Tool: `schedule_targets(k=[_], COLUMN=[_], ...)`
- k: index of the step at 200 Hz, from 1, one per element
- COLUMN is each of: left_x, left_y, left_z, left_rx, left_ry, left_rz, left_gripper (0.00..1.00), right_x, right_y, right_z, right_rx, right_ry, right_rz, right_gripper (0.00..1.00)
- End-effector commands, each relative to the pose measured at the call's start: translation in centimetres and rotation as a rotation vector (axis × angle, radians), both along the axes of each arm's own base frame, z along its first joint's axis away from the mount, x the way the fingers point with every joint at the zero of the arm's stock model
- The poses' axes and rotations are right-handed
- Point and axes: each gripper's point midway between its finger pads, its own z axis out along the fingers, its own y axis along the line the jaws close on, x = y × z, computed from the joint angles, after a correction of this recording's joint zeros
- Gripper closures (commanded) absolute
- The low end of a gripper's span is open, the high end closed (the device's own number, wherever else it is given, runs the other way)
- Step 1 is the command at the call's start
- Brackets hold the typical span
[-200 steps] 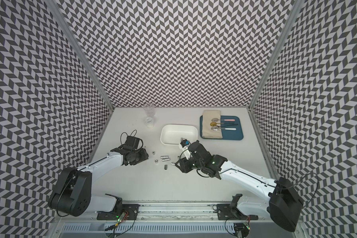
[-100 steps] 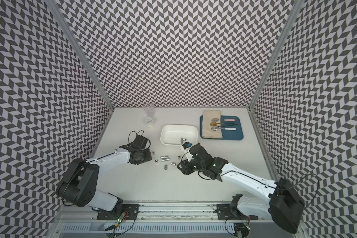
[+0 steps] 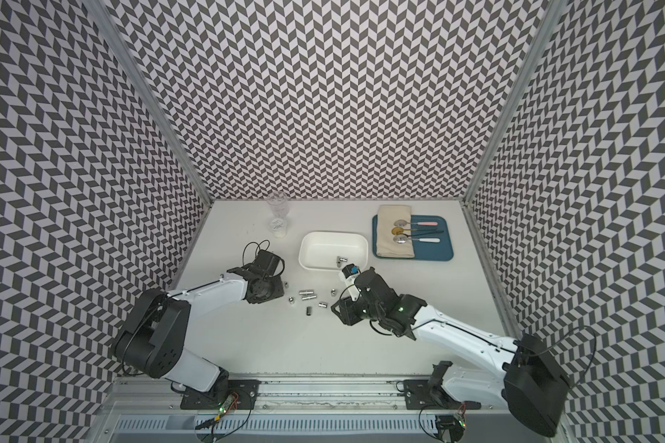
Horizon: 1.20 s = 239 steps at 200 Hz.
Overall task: Put the socket on the desktop into the storage box
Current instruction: Pick up the socket head at the center of the board.
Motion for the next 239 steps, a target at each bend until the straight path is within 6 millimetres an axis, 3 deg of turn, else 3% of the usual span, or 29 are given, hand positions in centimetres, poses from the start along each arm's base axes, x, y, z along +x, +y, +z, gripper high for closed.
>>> schedule_targets(k=[1,83,141,180,239], left_x=[-1.3,-2.4,-2.9,-3.1,-2.8], left_y=[0.4,0.7,0.8,0.8,0.8], left_z=[-1.4,-1.1,-1.6,-1.6,-0.9], left_rx=[0.038,0.078,0.080,0.081,0.084], left_ry=[0.060,0.054,0.064,0.063,0.042], left_rz=[-0.002,-0.023,-0.027,-0.032,-0.031], left_gripper=[0.55,0.56,0.62,0.72,0.72], right_x=[0.6,0.7,0.8,0.9,1.0], right_y=[0.0,0.2,0.1,0.1,0.1], right_z=[0.9,0.7,0.7,0.5,0.6], right_rx=[0.032,0.039,0.039,0.037,0.040], right_ry=[-0.038,-0.027,-0.026,-0.023,-0.019], right_rz=[-0.026,-0.038,-0.048,-0.056,-0.060], right_gripper=[0.54,0.54,0.54,0.54,0.54])
